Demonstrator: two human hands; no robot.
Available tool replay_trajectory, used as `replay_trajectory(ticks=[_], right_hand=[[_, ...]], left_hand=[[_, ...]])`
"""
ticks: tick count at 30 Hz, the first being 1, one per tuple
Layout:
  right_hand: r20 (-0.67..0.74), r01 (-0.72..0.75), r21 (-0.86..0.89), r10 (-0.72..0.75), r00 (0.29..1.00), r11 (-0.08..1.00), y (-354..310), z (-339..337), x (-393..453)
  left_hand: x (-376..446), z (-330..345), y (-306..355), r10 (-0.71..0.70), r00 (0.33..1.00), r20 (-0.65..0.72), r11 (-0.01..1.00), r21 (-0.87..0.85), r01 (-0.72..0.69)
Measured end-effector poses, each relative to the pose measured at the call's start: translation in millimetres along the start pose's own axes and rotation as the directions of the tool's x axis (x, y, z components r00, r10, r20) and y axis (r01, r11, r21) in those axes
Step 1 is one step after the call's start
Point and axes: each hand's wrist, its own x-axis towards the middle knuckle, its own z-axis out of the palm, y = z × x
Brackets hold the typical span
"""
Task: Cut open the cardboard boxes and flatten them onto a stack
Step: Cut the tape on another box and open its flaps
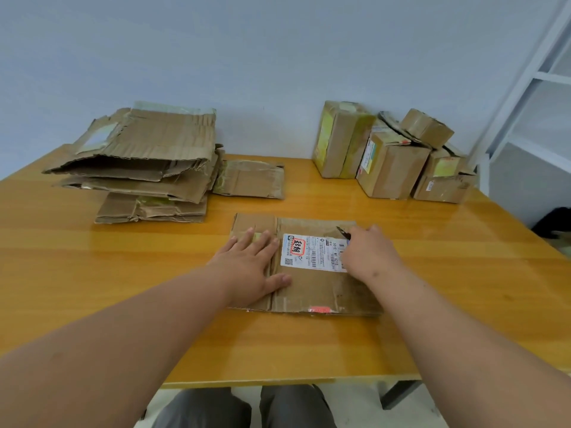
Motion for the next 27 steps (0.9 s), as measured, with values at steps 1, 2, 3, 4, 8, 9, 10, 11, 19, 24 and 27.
replay_trajectory(ticks=[1, 2, 3, 4, 8, 9, 10, 11, 19, 24, 27], right_hand=[[0.025, -0.022, 0.024, 0.021, 0.999, 0.999, 0, 0, 2], [0.045, -0.043, 0.061, 0.041, 0.998, 0.997, 1, 1, 4], [0.057, -0.068, 0.117, 0.061, 0.996, 0.991, 3, 2, 6], [0.064, -0.097, 0.191, 0.086, 0.994, 0.977, 5, 4, 8], [0.163, -0.264, 0.588, 0.208, 0.964, 0.764, 12, 7, 9], [0.205, -0.306, 0.667, 0.227, 0.952, 0.68, 13, 4, 5], [0.245, -0.338, 0.723, 0.235, 0.941, 0.602, 15, 2, 1], [0.278, -0.362, 0.752, 0.233, 0.932, 0.551, 17, -1, -3], [0.402, -0.408, 0.823, 0.103, 0.91, 0.396, 42, -6, -24], [0.23, -0.252, 0.934, 0.113, 0.966, 0.254, 36, -11, -23], [0.135, -0.159, 0.975, 0.155, 0.979, 0.156, 31, -19, -20]], left_hand=[[-1, -1, -2, 0.014, 1.0, 0.008, 1.0, 0.003, -0.014], [-2, -1, -4, 0.024, 1.0, 0.016, 1.0, 0.006, -0.024], [-4, -2, -4, 0.032, 0.999, 0.022, 0.999, 0.008, -0.032], [-6, -3, -5, 0.04, 0.999, 0.024, 0.999, 0.012, -0.04], [-18, -6, -1, 0.062, 0.997, -0.041, 0.998, 0.009, -0.062], [-20, -6, 0, 0.062, 0.997, -0.052, 0.998, -0.016, -0.063], [-22, -7, 1, 0.062, 0.997, -0.054, 0.997, -0.041, -0.064], [-24, -8, 2, 0.065, 0.996, -0.055, 0.996, -0.056, -0.068], [-39, -17, 2, 0.113, 0.99, -0.089, 0.993, -0.012, -0.115], [-40, -30, -1, 0.049, 0.97, -0.237, 0.998, -0.016, -0.055], [-42, -43, -5, 0.015, 0.946, -0.323, 0.999, -0.039, -0.03]])
